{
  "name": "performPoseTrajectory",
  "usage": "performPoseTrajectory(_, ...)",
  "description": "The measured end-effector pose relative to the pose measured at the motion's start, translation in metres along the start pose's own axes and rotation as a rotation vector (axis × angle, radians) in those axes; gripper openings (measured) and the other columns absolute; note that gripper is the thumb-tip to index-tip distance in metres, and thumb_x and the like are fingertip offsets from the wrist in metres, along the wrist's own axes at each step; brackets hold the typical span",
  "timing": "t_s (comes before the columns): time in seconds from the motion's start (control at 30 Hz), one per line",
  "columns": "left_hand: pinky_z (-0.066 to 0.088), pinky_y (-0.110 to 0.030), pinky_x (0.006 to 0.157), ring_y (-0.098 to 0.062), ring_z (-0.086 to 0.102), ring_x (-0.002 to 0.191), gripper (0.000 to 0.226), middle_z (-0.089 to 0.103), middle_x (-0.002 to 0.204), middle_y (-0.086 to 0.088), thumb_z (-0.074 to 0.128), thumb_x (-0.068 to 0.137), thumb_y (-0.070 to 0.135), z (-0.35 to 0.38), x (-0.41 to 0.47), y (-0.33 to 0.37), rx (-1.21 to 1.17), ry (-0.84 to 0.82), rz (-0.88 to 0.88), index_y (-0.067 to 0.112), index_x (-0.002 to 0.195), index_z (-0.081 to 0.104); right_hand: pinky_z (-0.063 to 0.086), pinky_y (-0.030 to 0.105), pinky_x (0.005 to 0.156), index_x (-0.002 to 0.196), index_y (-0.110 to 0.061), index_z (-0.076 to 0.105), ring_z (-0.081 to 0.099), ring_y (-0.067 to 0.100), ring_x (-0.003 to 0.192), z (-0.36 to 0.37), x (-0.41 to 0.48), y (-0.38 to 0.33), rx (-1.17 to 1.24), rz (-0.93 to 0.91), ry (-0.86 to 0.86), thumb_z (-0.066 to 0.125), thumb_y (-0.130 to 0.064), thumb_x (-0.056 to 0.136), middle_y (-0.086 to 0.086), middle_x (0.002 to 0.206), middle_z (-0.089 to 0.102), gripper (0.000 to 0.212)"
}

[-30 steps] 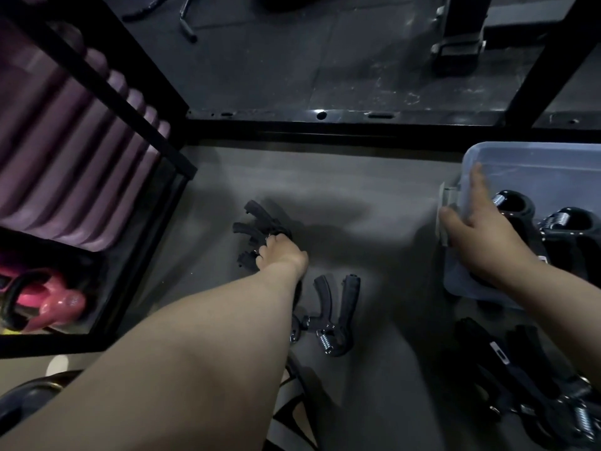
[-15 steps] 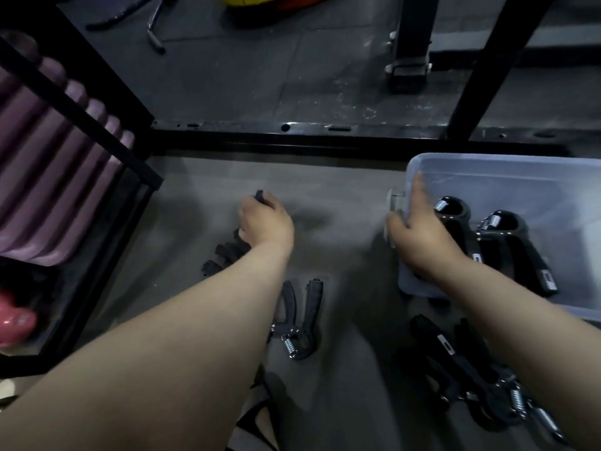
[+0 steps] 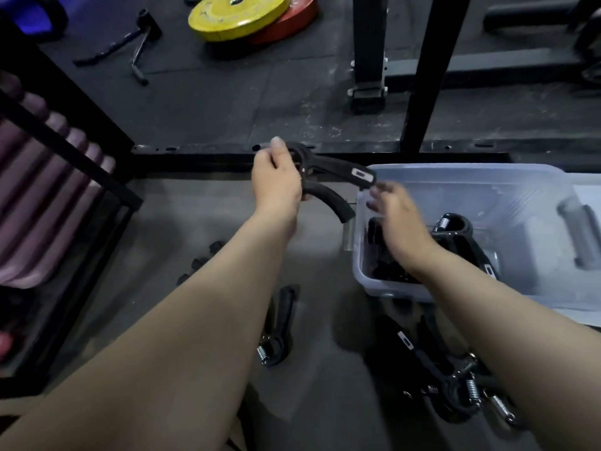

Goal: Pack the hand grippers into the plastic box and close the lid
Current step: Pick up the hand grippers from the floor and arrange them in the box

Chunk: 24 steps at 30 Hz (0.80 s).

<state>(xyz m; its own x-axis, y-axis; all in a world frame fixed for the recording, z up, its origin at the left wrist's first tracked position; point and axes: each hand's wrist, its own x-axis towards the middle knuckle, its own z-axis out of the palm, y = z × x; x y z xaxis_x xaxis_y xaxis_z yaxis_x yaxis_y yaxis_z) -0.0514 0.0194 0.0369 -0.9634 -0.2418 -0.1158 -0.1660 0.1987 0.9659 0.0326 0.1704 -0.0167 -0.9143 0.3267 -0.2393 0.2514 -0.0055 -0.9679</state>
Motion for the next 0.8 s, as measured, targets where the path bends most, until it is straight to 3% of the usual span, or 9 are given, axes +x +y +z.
performPoseTrajectory(0.1,0.050,-0.027,0.044,-0.033,0.071,0.078,0.042,0.068,0.099,-0.018,0.037,0.101,0.049,0.007,-0.014,0.001,0.078,-0.196,-0.004,0.012,0.098,0.056,0.050,0.039,0.087,0.107,-0.027,0.056,0.065,0.019,0.101,-0.018,-0.005,-0.021,0.171,-0.045,0.106,0.041,-0.030,0.088,-0.003,0.112,0.065,0.025)
performPoseTrajectory(0.23,0.046,-0.026,0.040,-0.023,0.067,0.054,0.044,0.068,0.079,-0.014,0.039,0.102,0.045,0.026,-0.040,0.002,0.126,-0.342,-0.026,0.006,0.097,0.058,0.049,0.028,0.091,0.124,-0.029,0.056,0.062,0.008,0.103,-0.049,-0.014,-0.036,-0.318,-0.146,-0.268,0.056,-0.032,0.093,-0.010,0.115,0.063,0.031)
performPoseTrajectory(0.3,0.047,-0.027,0.040,-0.023,0.065,0.051,0.042,0.067,0.080,-0.014,0.043,0.101,0.046,0.038,-0.048,0.004,0.131,-0.380,-0.050,0.007,0.099,0.060,0.049,0.027,0.085,0.116,-0.032,0.058,0.062,0.005,0.095,-0.062,-0.016,-0.040,-0.541,-0.199,-0.373,0.059,-0.043,0.091,-0.013,0.104,0.064,0.027)
performPoseTrajectory(0.4,0.056,-0.041,0.049,-0.030,0.071,0.066,0.034,0.071,0.093,-0.012,0.049,0.098,0.046,0.057,-0.055,0.008,0.113,-0.421,-0.016,0.014,0.101,0.061,0.047,0.033,0.078,0.103,-0.020,0.063,0.058,0.014,0.089,-0.081,-0.010,-0.038,-0.859,-0.372,-0.282,0.056,-0.044,0.094,-0.002,0.096,0.060,0.027)
performPoseTrajectory(0.47,0.060,-0.049,0.069,-0.025,0.072,0.082,0.025,0.072,0.096,-0.003,0.052,0.096,0.043,0.071,-0.060,0.007,0.169,-0.451,0.072,0.021,0.102,0.062,0.045,0.032,0.075,0.103,-0.018,0.065,0.059,0.019,0.089,-0.096,-0.004,-0.033,-0.915,-0.362,-0.214,0.055,-0.040,0.094,0.002,0.095,0.060,0.025)
performPoseTrajectory(0.53,0.057,-0.041,0.083,-0.017,0.067,0.093,0.023,0.068,0.106,0.002,0.051,0.097,0.036,0.081,-0.063,0.004,0.291,-0.455,0.163,0.023,0.114,0.060,0.050,0.035,0.076,0.102,-0.018,0.067,0.064,0.023,0.087,-0.111,0.000,-0.028,-0.915,-0.289,-0.169,0.056,-0.038,0.094,0.002,0.090,0.067,0.024)
performPoseTrajectory(0.63,0.047,-0.030,0.097,-0.018,0.060,0.111,0.034,0.060,0.126,0.000,0.046,0.098,0.026,0.084,-0.065,-0.011,0.407,-0.467,0.217,0.018,0.130,0.053,0.054,0.040,0.078,0.099,-0.016,0.070,0.065,0.031,0.083,-0.135,0.001,-0.025,-0.916,-0.077,-0.053,0.056,-0.033,0.095,0.011,0.083,0.068,0.022)
performPoseTrajectory(0.8,0.026,-0.036,0.117,-0.022,0.033,0.141,0.055,0.034,0.155,0.002,0.045,0.089,0.012,0.076,-0.070,-0.048,0.734,-0.436,0.354,0.020,0.143,0.043,0.040,0.030,0.065,0.088,-0.006,0.059,0.054,0.029,0.073,-0.166,0.008,-0.007,-1.099,0.252,0.078,0.054,-0.027,0.094,0.010,0.073,0.057,0.022)
